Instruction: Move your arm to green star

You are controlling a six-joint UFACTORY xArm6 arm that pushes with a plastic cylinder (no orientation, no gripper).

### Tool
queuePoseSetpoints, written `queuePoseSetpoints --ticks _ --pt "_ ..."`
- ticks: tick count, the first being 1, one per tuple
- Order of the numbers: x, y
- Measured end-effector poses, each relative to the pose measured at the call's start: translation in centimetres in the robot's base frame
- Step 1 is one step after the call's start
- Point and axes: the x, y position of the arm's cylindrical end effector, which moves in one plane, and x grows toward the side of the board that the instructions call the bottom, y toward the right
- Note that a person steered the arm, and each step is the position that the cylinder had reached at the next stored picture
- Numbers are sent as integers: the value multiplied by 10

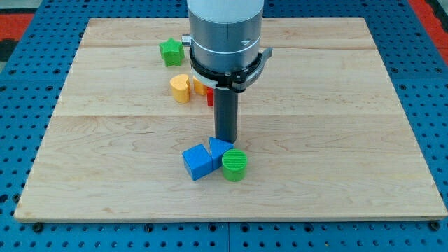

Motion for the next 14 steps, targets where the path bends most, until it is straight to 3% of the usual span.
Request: queuePoseSetpoints --ticks 2,4,7,9,11,14 --pt "-46 124" --pt "-163 131" --pt "-255 109" --pt "-264 98" --pt "-267 -11" --pt "-271 -19"
